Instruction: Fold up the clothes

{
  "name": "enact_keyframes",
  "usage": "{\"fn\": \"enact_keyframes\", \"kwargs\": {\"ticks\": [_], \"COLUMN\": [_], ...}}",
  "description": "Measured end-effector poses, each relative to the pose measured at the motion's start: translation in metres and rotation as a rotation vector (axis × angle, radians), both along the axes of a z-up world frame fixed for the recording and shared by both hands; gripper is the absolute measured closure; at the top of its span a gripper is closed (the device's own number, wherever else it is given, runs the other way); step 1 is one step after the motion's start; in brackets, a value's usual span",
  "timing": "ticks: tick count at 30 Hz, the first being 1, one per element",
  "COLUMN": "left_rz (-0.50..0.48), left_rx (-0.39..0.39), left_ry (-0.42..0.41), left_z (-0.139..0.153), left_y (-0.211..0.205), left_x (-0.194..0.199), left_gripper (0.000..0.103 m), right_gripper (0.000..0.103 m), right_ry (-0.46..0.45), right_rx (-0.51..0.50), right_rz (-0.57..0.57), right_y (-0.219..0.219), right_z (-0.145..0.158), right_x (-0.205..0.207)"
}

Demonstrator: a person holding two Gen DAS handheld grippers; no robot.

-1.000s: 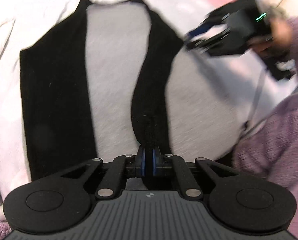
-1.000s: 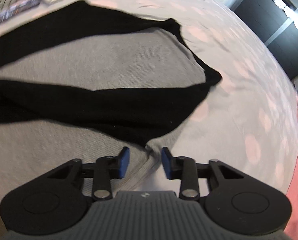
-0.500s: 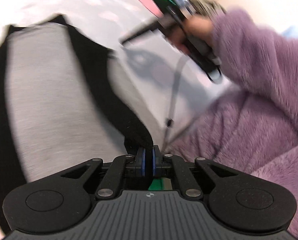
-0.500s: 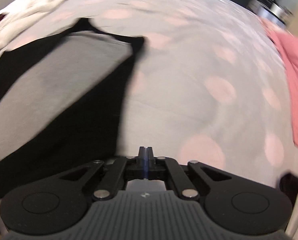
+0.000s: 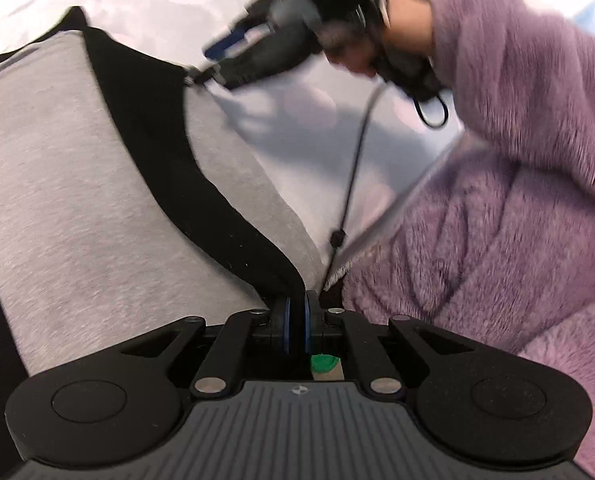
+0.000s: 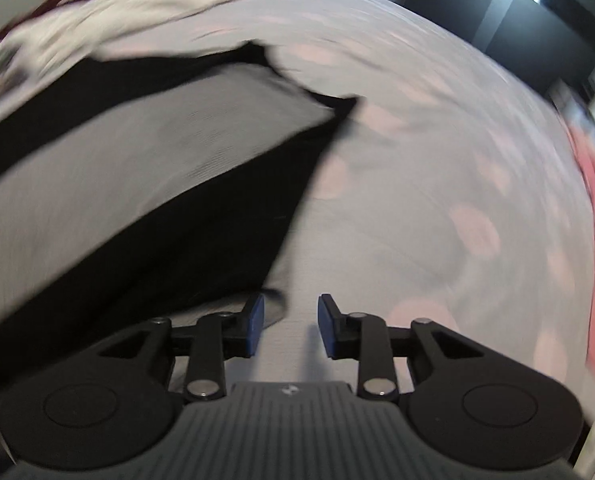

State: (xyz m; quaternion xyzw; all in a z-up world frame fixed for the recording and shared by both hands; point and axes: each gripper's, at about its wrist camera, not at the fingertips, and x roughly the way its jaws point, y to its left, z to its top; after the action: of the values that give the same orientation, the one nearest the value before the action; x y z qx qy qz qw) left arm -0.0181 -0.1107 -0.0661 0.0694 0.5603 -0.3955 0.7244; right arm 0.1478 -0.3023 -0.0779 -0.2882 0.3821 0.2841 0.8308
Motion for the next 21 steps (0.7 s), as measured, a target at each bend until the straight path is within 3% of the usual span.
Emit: {"fn": "enact_keyframes", "kwargs": {"ticks": [4, 10, 11, 12, 13, 21], "left_rz": [0.063, 0.148, 0.148, 0.148, 0.145, -0.011], "left_rx": [-0.061, -0.189, -0.19, -0.192, -0.189, 0.013], "left_ry": [-0.02, -0.041, -0.047, -0.054, -0.059, -0.022], "left_z": [0.018, 0.054, 0.058, 0.062, 0.065, 0.022], "left_y": [0.01, 0.027, 0.027, 0.027, 0.026, -0.033], "left_x": [0.004, 0.013, 0.013, 0.013, 0.013, 0.006], "left_gripper": [0.099, 0.099, 0.099, 0.099, 0.099, 0.099], "right_gripper": [0.07, 0.071, 0.073, 0.088, 0.094, 0.095], "right_ry": [-0.068, -0.165, -0.16, -0.146, -0.131, 0.078], "right_rx": [-0.096, -0.132, -0.121, -0.104, -0.087, 0.144], "right_rz": [0.107, 0.172, 0.148, 0.114, 0.08, -0.293], "right_y": [0.012, 0.025, 0.024, 0.022, 0.019, -0.034], "right_z": [-0.013, -0.013, -0.01, -0.007, -0.004, 0.005], "right_x": [-0.01, -0.018, -0.014, -0.01, -0.005, 0.042]}}
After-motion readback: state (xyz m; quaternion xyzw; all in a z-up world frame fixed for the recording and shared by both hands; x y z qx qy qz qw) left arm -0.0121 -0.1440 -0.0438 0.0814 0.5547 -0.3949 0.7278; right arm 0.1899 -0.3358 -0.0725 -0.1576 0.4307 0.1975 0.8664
